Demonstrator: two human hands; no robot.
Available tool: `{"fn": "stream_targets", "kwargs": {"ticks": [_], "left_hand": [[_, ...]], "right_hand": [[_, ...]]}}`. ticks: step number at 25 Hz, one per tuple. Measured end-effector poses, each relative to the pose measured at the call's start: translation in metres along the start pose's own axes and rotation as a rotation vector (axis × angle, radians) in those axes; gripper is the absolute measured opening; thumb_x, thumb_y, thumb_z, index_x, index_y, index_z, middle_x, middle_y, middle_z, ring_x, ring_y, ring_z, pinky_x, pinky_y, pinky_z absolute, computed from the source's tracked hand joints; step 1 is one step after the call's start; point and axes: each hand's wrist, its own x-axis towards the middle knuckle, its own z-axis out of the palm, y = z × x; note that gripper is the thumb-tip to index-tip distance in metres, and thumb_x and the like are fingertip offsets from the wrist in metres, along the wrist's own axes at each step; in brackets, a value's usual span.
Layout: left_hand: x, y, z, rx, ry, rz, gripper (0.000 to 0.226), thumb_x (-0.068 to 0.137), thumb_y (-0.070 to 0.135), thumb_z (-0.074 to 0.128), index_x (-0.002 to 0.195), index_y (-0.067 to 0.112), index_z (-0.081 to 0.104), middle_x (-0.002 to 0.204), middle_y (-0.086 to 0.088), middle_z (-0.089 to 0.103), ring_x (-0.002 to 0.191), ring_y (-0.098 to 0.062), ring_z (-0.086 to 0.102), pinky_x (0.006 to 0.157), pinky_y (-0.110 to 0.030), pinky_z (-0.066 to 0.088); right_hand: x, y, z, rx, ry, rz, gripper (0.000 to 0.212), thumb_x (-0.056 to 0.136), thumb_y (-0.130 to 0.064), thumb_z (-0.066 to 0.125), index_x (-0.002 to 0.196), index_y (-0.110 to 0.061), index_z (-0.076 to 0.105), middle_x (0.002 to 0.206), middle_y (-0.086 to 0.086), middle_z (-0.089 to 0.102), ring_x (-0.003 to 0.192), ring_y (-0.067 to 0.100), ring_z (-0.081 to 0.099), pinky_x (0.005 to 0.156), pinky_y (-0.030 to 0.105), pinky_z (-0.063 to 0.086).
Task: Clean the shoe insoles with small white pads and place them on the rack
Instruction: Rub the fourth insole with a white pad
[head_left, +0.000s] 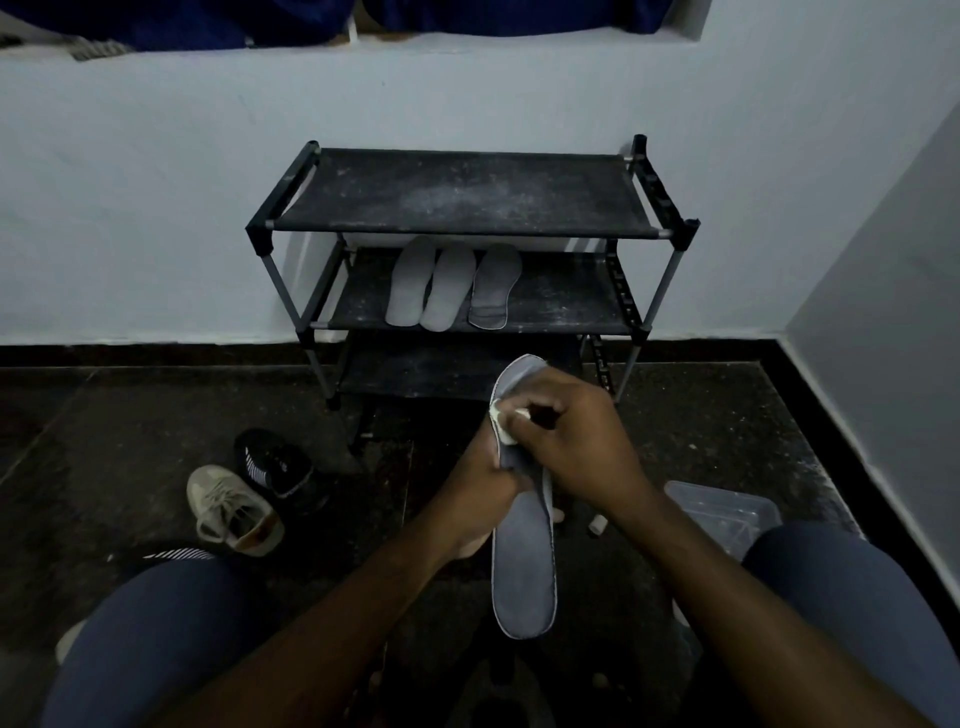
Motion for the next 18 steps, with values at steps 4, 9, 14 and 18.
{"fn": "stream_targets", "kwargs": {"ticks": [4,9,14,18], "left_hand": [[-0.001,0.004,0.001,0.019,-0.035,-0.025,0.096,0.079,-0.024,0.047,0.153,0.036,0.034,0.148,-0.007,0.052,0.136,-0.029,0.052,0.105,-0.064,0.046],[-0.003,0.006,0.001,0.054,-0.003,0.045,0.086,0.075,-0.025,0.046,0.147,0.023,0.045,0.139,-0.008,0.059,0.133,-0.025,0.055,0.111,-0.049,0.046],[-0.002,0.007,0.001,0.025,0.006,0.000,0.086,0.079,-0.014,0.054,0.152,0.030,0.038,0.141,-0.010,0.058,0.130,-0.029,0.058,0.101,-0.057,0.052],[-0.002,0.009,-0.003,0.001,-0.029,-0.010,0.090,0.080,-0.019,0.053,0.150,0.035,0.040,0.142,-0.009,0.057,0.128,-0.032,0.059,0.097,-0.060,0.052]], "right_hand": [[0.005,0.004,-0.006,-0.013,0.174,0.083,0.012,0.087,-0.003,0.074,0.090,-0.013,0.080,0.093,-0.004,0.071,0.087,0.005,0.068,0.080,0.027,0.056],[0.001,0.000,-0.001,0.066,0.018,0.093,0.014,0.085,-0.001,0.076,0.089,-0.014,0.081,0.093,-0.006,0.073,0.089,0.007,0.070,0.082,0.031,0.057],[0.002,-0.001,0.000,0.039,0.136,0.110,0.013,0.085,-0.001,0.075,0.087,-0.013,0.080,0.092,-0.005,0.072,0.087,0.005,0.068,0.081,0.026,0.055],[0.000,0.001,-0.001,0.028,0.106,0.121,0.012,0.086,-0.003,0.076,0.089,-0.014,0.079,0.092,-0.007,0.072,0.086,0.004,0.068,0.080,0.026,0.056]]}}
